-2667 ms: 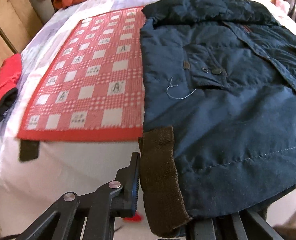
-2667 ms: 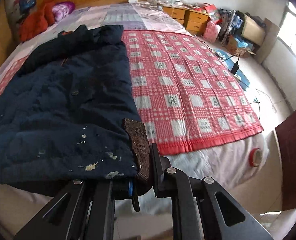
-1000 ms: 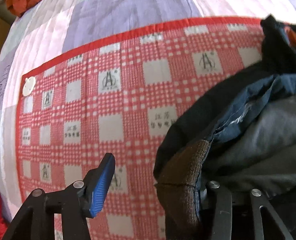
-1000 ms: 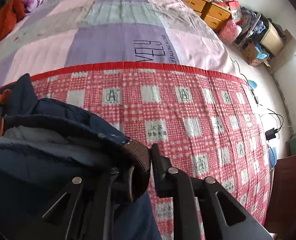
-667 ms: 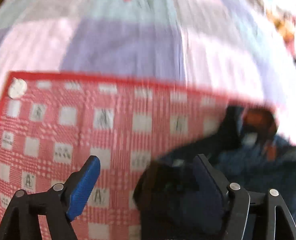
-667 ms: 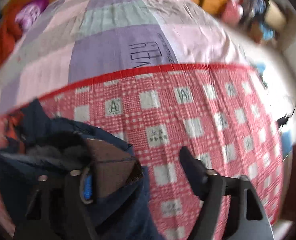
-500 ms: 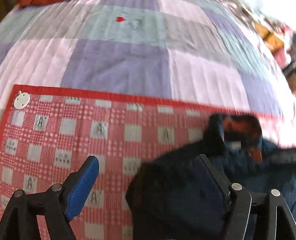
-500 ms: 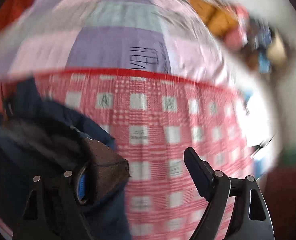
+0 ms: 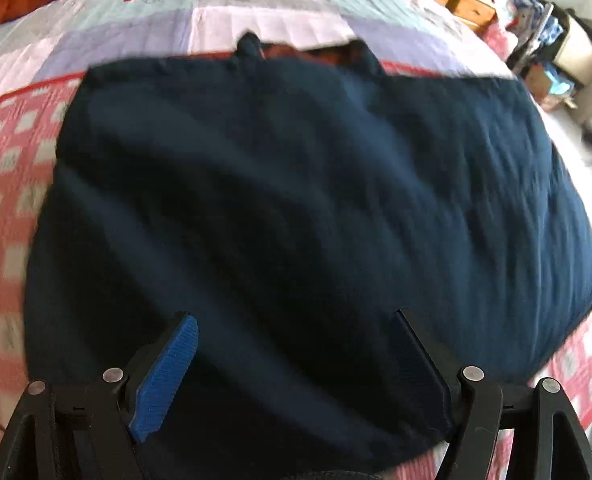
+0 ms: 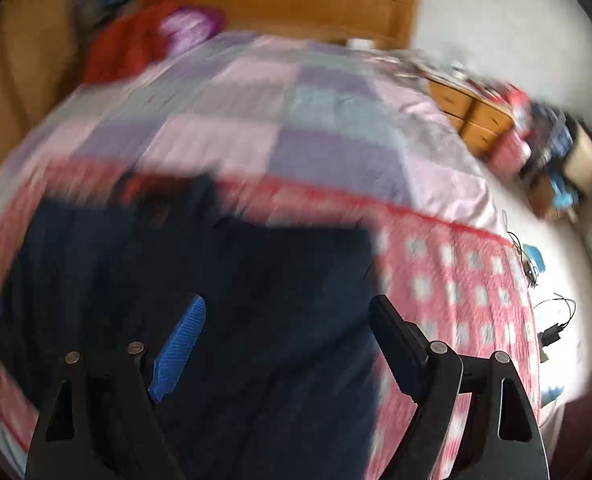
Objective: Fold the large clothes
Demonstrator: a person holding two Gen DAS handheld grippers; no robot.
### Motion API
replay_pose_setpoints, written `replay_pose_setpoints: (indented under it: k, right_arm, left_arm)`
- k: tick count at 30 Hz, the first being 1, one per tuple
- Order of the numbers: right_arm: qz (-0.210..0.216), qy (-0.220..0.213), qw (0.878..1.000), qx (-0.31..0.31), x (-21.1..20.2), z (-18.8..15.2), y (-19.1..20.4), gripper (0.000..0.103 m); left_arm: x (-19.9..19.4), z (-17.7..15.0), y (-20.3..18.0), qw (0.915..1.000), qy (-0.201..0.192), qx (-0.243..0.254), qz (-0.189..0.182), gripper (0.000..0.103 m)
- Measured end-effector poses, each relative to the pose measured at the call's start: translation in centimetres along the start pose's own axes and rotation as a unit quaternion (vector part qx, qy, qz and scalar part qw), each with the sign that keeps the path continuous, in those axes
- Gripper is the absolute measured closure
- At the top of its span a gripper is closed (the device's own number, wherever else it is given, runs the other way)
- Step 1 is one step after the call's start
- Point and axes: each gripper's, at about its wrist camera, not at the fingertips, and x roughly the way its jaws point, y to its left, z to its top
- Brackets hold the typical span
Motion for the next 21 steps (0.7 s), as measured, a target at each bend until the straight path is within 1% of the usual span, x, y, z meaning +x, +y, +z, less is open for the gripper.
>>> replay_pose_setpoints:
  k: [2,3,4,5,6,7,8,9,10,11,13,16,18,19,21]
  right_arm:
    - [-0.010,0.020,0.999,-0.038,0.0,-4.4,3.4,0.016]
    - [-0.021,0.032,0.997,-0.062,0.8,-6.4,5.1,0.016]
    - [-0.026,0.054,0.996,-0.067,2.3,-7.7,6.2,0.016]
    - [-0.017,0.080,0.995,-0.059,3.9,-8.3,6.7,0.016]
    - [-0.018,0.102,0.994,-0.044,6.0,-8.7,6.9,0.016]
    - [-0.027,0.104,0.994,-0.036,7.5,-8.3,7.1,0.013]
    - [-0.036,0.098,0.994,-0.032,8.6,-7.5,7.1,0.007]
    - [-0.045,0.093,0.994,-0.030,9.6,-6.4,7.0,0.006]
    - [-0.052,0.080,0.995,-0.024,10.2,-5.2,6.8,0.005]
    - [-0.056,0.066,0.996,-0.016,10.7,-4.0,6.6,0.004]
    - [-0.057,0.070,0.996,-0.008,12.7,-1.8,6.1,0.001]
    - [-0.058,0.061,0.996,0.002,14.2,0.2,5.4,0.000]
    - [-0.059,0.058,0.996,0.025,15.0,1.5,4.8,0.000]
    - [-0.053,0.064,0.996,0.037,15.5,2.0,4.3,0.000]
    - [-0.046,0.068,0.996,0.046,15.9,2.5,4.2,0.000]
  left_arm:
    - [1.8,-1.5,-1.2,0.9994,0.014,0.013,0.029,0.021]
    - [2.8,-1.8,-1.5,0.9989,0.021,0.020,0.038,0.021]
    - [4.4,-1.8,-1.5,0.9983,0.028,0.023,0.045,0.016]
    - [5.6,-1.2,-1.1,0.9980,0.031,0.021,0.051,0.013]
    - [6.9,-0.4,-0.7,0.9980,0.028,0.015,0.054,0.008]
    - [7.6,0.4,-0.4,0.9980,0.025,0.011,0.057,0.004]
    - [8.3,1.5,-0.1,0.9979,0.022,0.005,0.061,0.003]
    - [8.6,2.5,0.0,0.9978,0.014,0.002,0.065,0.002]
    - [8.9,3.9,0.0,0.9973,-0.001,0.005,0.074,0.000]
    - [9.1,4.8,-0.1,0.9969,-0.006,0.008,0.078,0.000]
    - [9.5,6.4,-0.2,0.9959,-0.019,0.016,0.087,0.000]
    - [9.9,8.8,-0.1,0.9946,-0.035,0.021,0.095,0.000]
    - [10.2,10.0,0.2,0.9954,-0.032,0.014,0.090,0.000]
    - [10.4,10.5,0.5,0.9957,-0.030,0.011,0.088,0.000]
    - [10.2,10.9,0.5,0.9957,-0.028,0.008,0.087,0.000]
